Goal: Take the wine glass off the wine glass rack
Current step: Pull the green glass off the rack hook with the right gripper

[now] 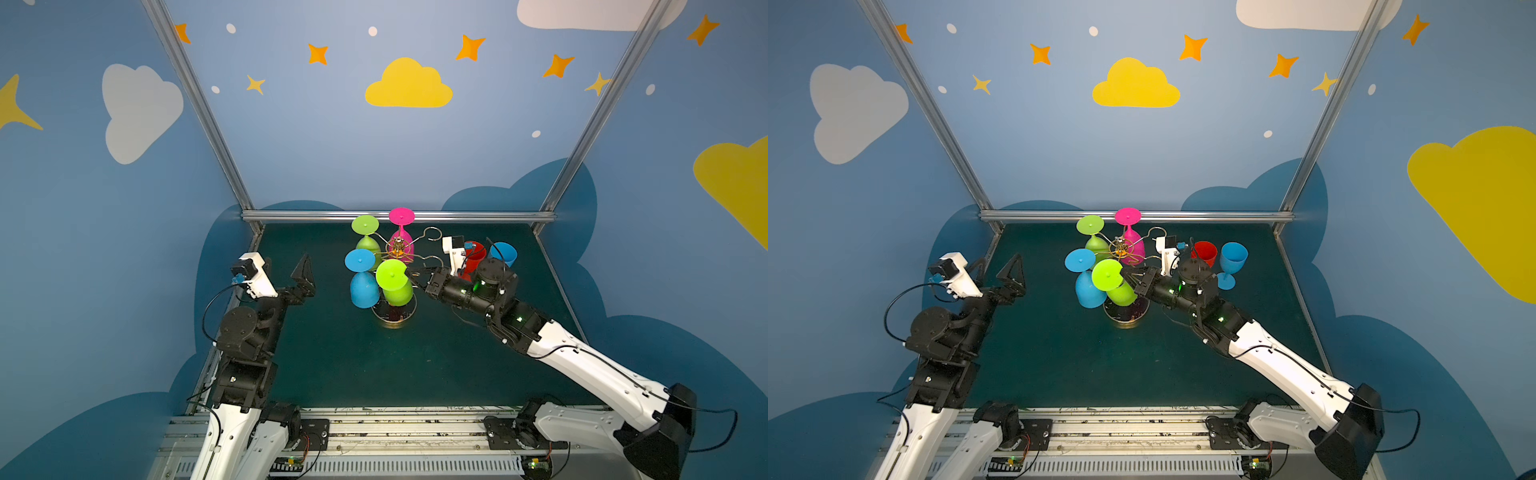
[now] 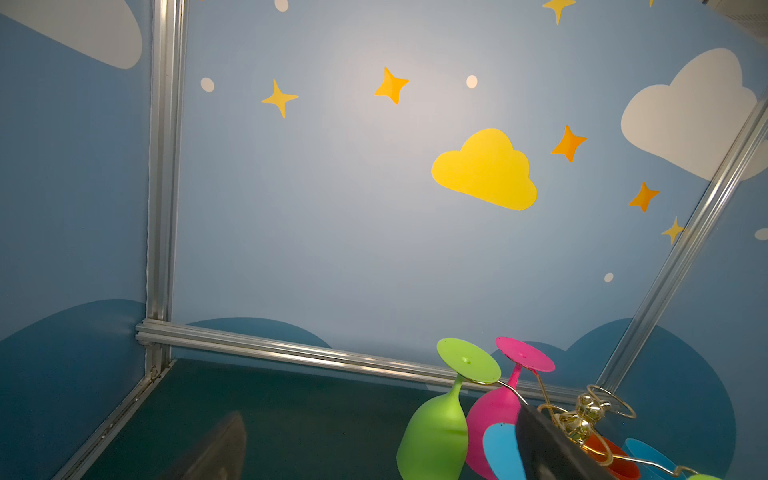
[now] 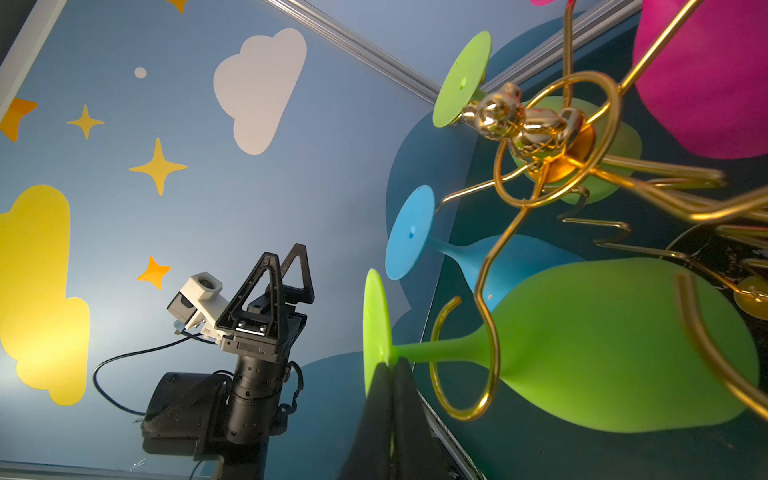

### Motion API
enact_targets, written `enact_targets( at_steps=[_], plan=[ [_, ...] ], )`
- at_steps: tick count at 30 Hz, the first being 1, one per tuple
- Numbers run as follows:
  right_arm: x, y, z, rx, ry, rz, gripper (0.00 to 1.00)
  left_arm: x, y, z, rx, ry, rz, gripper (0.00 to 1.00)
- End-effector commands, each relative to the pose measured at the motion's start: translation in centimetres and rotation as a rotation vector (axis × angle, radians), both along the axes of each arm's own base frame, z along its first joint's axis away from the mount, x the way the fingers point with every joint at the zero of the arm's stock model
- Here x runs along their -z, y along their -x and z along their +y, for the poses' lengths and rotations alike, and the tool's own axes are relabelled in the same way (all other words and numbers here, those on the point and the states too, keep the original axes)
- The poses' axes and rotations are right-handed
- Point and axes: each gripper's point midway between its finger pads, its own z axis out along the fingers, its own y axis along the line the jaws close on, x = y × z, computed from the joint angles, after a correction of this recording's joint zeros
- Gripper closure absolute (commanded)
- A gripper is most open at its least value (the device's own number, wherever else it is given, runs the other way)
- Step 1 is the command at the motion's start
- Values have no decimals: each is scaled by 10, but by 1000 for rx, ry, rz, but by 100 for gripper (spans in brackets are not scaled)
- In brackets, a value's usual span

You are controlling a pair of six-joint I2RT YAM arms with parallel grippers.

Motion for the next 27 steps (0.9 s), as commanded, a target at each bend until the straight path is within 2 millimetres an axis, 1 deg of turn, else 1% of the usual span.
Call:
enact_targets(
  at_steps=[1, 9, 15, 21, 27],
  plan=[
    [-14, 0, -6, 15, -54, -21, 100, -4, 2, 2, -5, 7, -21, 0],
    [-6, -7, -9, 35, -73, 12, 100, -3, 2, 1, -4, 8, -20, 0],
    [-10, -12, -12, 56, -88, 9, 100, -3, 2, 2, -5, 8, -21, 0],
    [-14, -16, -10, 57, -103, 10, 100, -4, 2, 2, -4, 9, -21, 0],
    [-13, -21, -6, 61, -108, 15, 100, -4, 3, 2, -5, 9, -24, 0]
  ],
)
